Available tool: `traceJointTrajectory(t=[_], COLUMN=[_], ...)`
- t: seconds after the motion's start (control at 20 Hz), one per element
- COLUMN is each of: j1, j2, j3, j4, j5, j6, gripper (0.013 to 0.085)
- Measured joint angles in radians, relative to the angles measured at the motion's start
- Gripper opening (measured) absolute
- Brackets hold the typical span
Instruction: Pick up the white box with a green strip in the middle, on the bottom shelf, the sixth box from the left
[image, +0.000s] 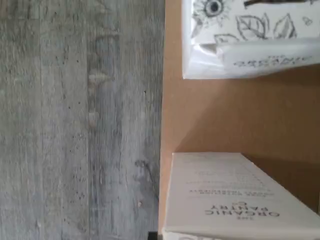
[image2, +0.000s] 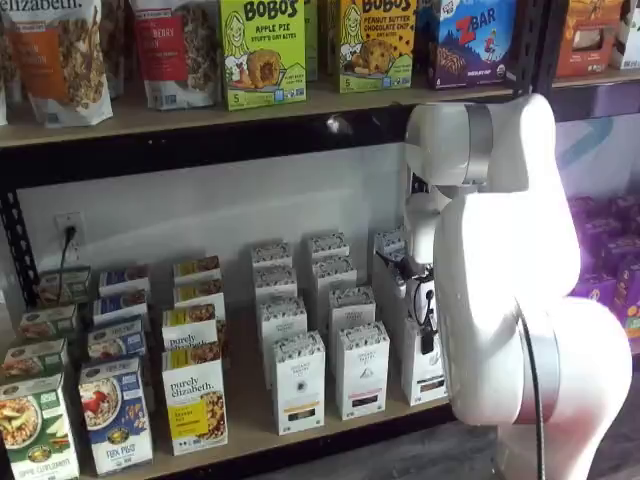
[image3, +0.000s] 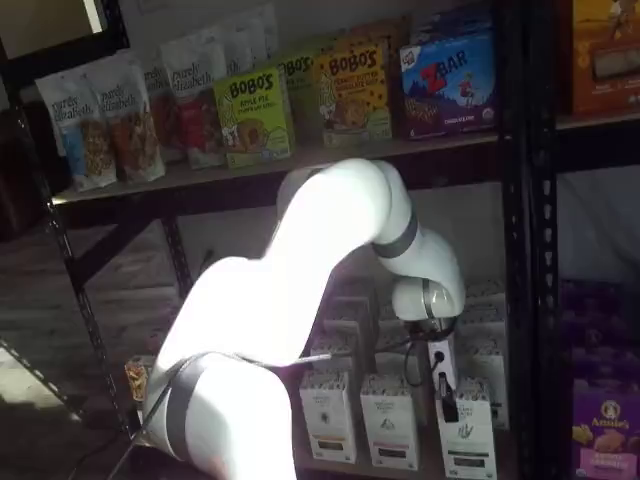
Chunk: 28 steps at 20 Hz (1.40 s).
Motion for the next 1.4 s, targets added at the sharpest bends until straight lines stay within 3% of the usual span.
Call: traceJointTrajectory(t=[0.2, 0.25, 0.35, 0.65, 0.9, 1.2, 1.4], j1=[0.000, 0.001, 0.002, 0.003, 0.002, 0.001, 0.003], j2=[-0.001, -0.001, -0.002, -0.012, -0.030, -0.102, -0.187], j3=[0.002, 0.001, 0.000, 0.003, 0.031, 0.154, 0.283], j4=[-0.005, -0.004, -0.001, 0.009, -0.012, -0.053, -0.065], j5=[-0.005, -0.003, 0.004, 0.024, 0.004, -0.072, -0.113], j6=[0.004, 0.004, 0.003, -0.005, 0.012, 0.052, 0.070], gripper=[0.0650, 0.0610, 0.0610, 0.0450, 0.0450, 0.0450, 0.0450])
